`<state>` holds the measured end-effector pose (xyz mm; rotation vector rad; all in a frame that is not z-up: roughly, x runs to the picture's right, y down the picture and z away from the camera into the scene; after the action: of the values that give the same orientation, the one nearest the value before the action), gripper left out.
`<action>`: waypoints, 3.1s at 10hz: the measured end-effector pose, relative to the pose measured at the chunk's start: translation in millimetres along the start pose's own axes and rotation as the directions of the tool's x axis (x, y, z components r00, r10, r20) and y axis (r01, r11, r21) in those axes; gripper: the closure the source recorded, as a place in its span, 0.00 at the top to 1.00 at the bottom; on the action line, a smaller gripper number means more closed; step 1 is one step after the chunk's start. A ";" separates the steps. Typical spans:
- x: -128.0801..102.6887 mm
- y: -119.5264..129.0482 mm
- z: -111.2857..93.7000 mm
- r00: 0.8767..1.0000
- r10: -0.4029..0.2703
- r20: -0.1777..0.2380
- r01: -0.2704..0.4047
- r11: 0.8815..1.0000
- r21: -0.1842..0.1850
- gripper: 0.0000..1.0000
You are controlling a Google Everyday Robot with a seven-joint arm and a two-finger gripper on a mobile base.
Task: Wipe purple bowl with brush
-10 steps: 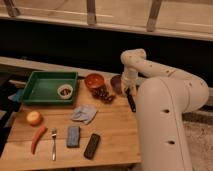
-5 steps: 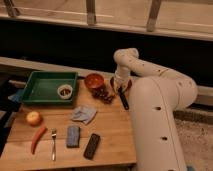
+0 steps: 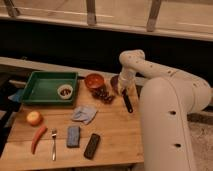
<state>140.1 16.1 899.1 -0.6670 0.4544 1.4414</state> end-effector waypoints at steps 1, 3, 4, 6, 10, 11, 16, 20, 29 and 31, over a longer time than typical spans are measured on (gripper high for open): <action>-10.5 -4.5 0.1 1.000 0.019 0.014 -0.019 1.000 -0.010 0.13; -28.6 -15.0 0.2 0.998 0.058 0.039 -0.055 0.996 -0.069 0.13; -32.6 -18.9 0.9 0.996 0.073 0.050 -0.068 0.992 -0.108 0.13; -38.8 -6.0 1.0 0.994 0.081 0.072 -0.067 0.982 -0.175 0.13; -17.3 -3.3 -13.1 0.996 0.056 0.065 -0.048 0.991 -0.124 0.13; -7.5 -0.2 -17.3 0.998 0.047 0.052 -0.042 0.995 -0.091 0.13; -14.6 -16.7 -18.3 0.996 0.085 0.042 -0.084 0.996 -0.035 0.13; -28.4 17.5 -17.0 0.997 0.035 0.067 -0.029 0.995 -0.094 0.13; -24.5 -3.0 -10.4 0.999 0.040 0.030 -0.041 0.999 0.011 0.13; -30.5 9.4 -7.9 0.999 0.017 0.033 -0.017 1.000 -0.010 0.13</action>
<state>128.7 -12.0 911.9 -0.6477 0.4286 1.4696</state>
